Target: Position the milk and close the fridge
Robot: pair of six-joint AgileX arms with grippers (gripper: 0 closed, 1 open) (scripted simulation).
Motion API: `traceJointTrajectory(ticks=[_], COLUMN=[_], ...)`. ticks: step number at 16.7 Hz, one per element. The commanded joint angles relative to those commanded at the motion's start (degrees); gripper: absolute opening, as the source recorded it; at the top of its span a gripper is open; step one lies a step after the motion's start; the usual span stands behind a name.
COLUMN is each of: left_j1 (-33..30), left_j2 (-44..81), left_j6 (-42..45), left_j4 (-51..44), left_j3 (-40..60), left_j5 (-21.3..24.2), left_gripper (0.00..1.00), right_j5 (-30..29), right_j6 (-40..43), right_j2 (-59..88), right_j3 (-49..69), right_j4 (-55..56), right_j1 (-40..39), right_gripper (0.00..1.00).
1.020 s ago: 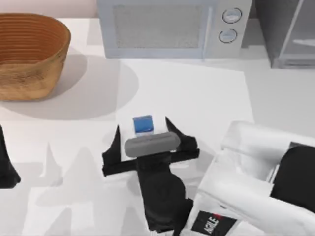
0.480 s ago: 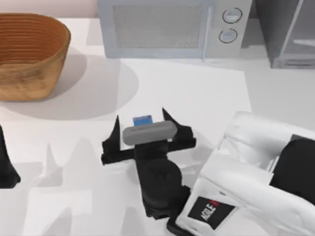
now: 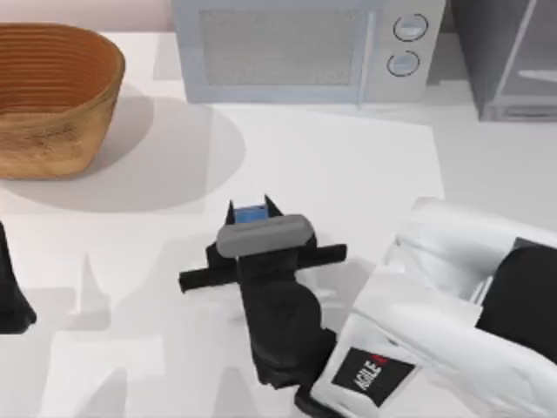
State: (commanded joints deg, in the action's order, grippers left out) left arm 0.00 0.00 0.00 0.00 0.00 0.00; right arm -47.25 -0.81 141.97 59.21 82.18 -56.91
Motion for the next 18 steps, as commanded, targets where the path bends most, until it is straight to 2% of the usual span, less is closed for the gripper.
traceJointTrajectory(ticks=[3,4,13,18], left_j1=[0.0,0.0,0.0,0.0], left_j2=[0.0,0.0,0.0,0.0], left_j6=[0.0,0.0,0.0,0.0], left_j4=[0.0,0.0,0.0,0.0], left_j3=[0.0,0.0,0.0,0.0], left_j5=[0.0,0.0,0.0,0.0], left_gripper=[1.0,1.0,1.0,1.0], right_j5=[0.0,0.0,0.0,0.1], right_j6=[0.0,0.0,0.0,-0.1], right_j2=[0.0,0.0,-0.3,-5.4], right_j3=[0.0,0.0,-0.1,-1.4], right_j4=[0.0,0.0,-0.2,-4.1], right_j1=[0.0,0.0,-0.1,-0.1], right_gripper=[0.02,0.0,0.0,0.0])
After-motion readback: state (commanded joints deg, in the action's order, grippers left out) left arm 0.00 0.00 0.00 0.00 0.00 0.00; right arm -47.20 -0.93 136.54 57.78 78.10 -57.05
